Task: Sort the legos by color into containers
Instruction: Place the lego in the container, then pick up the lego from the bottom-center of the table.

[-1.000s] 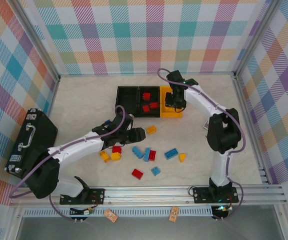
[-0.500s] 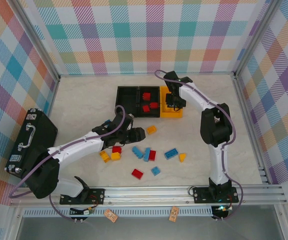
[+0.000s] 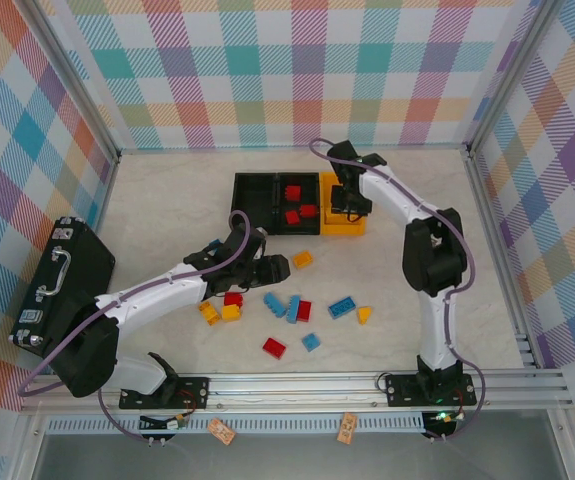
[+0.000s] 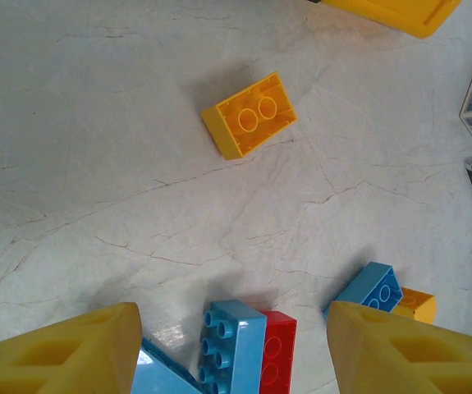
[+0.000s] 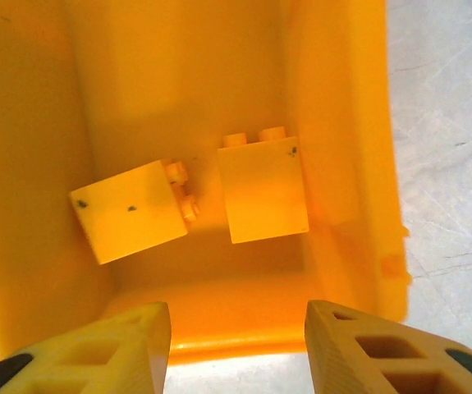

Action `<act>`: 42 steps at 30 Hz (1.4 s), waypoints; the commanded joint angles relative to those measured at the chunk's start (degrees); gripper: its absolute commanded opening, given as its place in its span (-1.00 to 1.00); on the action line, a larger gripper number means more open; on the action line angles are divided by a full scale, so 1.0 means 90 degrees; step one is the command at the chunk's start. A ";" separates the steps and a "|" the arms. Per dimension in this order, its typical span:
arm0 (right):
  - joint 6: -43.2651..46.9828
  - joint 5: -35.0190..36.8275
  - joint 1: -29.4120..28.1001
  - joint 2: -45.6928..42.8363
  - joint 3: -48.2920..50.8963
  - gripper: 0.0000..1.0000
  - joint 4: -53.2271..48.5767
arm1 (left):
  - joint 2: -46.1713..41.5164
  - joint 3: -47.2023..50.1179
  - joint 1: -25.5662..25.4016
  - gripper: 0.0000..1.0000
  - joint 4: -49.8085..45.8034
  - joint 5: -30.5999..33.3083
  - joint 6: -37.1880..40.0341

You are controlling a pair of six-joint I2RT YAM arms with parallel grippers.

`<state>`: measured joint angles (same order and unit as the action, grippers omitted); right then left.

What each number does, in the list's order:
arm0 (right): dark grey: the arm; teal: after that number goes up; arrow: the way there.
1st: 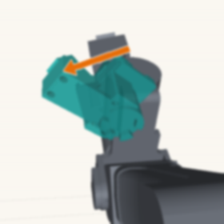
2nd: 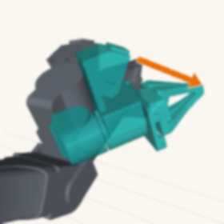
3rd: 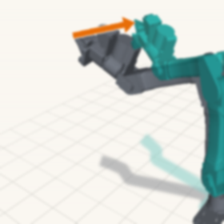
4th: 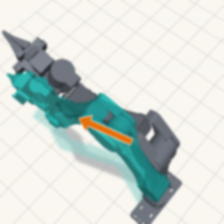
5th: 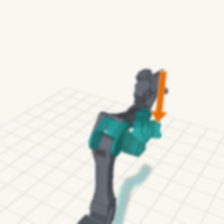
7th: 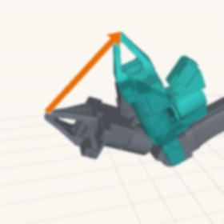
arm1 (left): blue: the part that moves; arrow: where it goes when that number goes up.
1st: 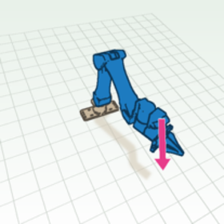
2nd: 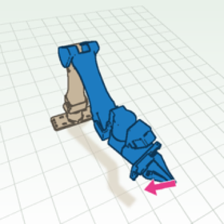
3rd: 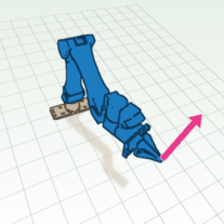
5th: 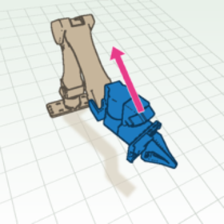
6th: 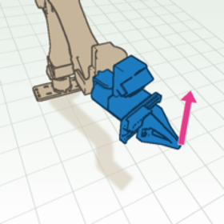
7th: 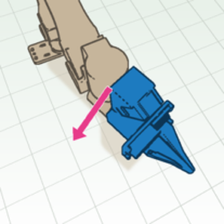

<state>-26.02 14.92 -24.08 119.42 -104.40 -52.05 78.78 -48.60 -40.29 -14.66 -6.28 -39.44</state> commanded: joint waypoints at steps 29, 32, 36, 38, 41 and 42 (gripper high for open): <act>-0.1378 -0.1940 -0.0868 -0.3650 0.4929 0.22 0.0840 | -0.0326 0.0258 0.0030 0.23 -0.0595 0.0018 0.0192; -0.1681 -0.2063 -0.0916 -0.3630 0.5294 0.25 0.1050 | -0.0292 0.0288 0.0032 0.23 -0.0540 -0.0034 0.0175; -0.1844 -0.2138 -0.1056 -0.3488 0.5476 0.30 0.1219 | -0.0239 0.0293 0.0025 0.23 -0.0526 -0.0090 0.0203; -0.1885 -0.2129 -0.1132 -0.3364 0.5482 0.32 0.1211 | -0.0226 0.0294 0.0031 0.23 -0.0524 -0.0103 0.0212; -0.1988 -0.2253 -0.1210 -0.3223 0.5500 0.33 0.1269 | -0.0228 0.0313 0.0026 0.23 -0.0519 -0.0119 0.0227; -0.2036 -0.2263 -0.1255 -0.3189 0.5492 0.33 0.1263 | -0.0237 0.0322 0.0024 0.23 -0.0526 -0.0115 0.0226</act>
<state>-41.89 -3.84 -34.48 89.49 -55.27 -41.32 76.93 -46.63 -40.29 -19.31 -6.59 -38.11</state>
